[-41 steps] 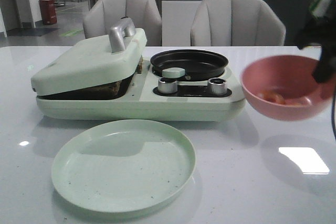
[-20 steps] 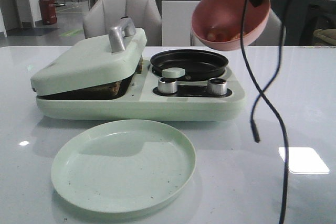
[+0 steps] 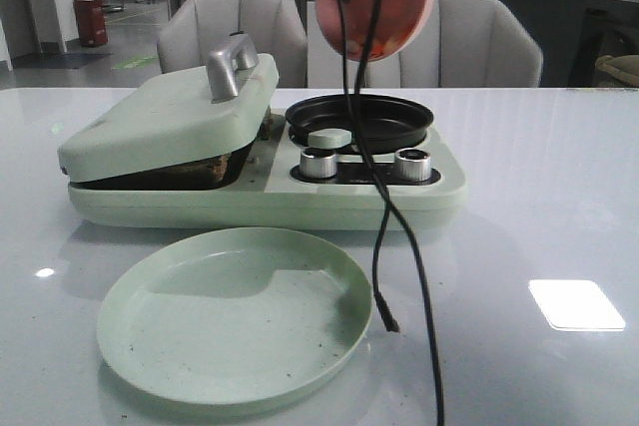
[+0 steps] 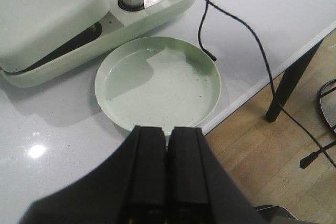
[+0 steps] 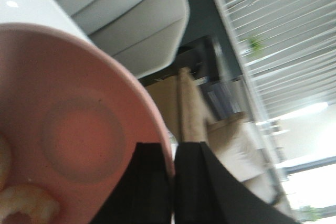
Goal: Make breakfast with bread and shrimp
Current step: 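Carry the pink bowl over the frying pan with the right gripper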
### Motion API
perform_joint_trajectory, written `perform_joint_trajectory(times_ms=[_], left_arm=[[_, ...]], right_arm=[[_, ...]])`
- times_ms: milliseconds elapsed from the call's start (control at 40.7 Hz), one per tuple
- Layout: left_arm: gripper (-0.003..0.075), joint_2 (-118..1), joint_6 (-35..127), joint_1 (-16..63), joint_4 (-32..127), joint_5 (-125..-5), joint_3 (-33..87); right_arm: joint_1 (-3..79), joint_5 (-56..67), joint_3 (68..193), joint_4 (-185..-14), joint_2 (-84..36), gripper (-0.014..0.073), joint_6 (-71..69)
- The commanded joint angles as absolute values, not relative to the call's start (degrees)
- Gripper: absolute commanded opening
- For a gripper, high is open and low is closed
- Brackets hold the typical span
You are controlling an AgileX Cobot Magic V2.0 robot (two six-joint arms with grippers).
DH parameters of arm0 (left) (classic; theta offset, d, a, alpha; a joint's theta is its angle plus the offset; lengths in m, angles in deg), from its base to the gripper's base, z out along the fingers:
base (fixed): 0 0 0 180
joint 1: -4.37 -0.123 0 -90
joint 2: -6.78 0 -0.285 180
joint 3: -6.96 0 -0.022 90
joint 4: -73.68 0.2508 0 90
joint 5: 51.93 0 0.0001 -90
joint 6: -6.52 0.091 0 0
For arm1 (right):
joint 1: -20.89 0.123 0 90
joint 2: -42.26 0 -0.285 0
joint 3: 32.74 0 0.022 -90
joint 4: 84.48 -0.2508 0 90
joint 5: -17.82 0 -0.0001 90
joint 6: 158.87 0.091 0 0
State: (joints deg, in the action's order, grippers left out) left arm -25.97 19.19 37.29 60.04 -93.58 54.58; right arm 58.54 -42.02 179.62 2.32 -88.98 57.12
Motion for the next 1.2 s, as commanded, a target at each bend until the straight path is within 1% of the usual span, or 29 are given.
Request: perform_joint_trajectory(times_ms=[0, 172, 344, 664, 885, 1032, 1180], left_arm=[[0.01, -26.39, 18.98, 37.48, 58.87, -89.64, 52.95], [0.01, -26.39, 18.98, 37.48, 58.87, -89.64, 52.95], [0.01, -26.39, 18.98, 37.48, 58.87, -89.64, 52.95], [0.01, -26.39, 18.98, 37.48, 58.87, -89.64, 52.95], [0.01, -26.39, 18.98, 37.48, 58.87, -89.64, 52.95], [0.01, -26.39, 18.98, 37.48, 58.87, -89.64, 52.95], [0.01, -26.39, 18.98, 37.48, 58.87, -89.64, 52.95]], right_arm=[[58.82, -47.65, 181.89, 14.88, -86.71, 0.0105, 58.54], [58.86, -51.92, 181.89, 19.31, -88.26, 0.0173, 58.54], [58.86, -52.07, 182.6, 19.31, -88.15, 0.0203, 58.54], [58.86, -52.51, 188.09, 19.31, -88.08, 0.0203, 58.54], [58.86, -52.22, 187.85, 16.29, -91.05, 0.0203, 58.54], [58.93, -53.67, 187.85, 17.17, -94.83, 0.0203, 58.48], [58.97, -54.49, 187.91, 17.98, -95.13, 0.0203, 58.48]])
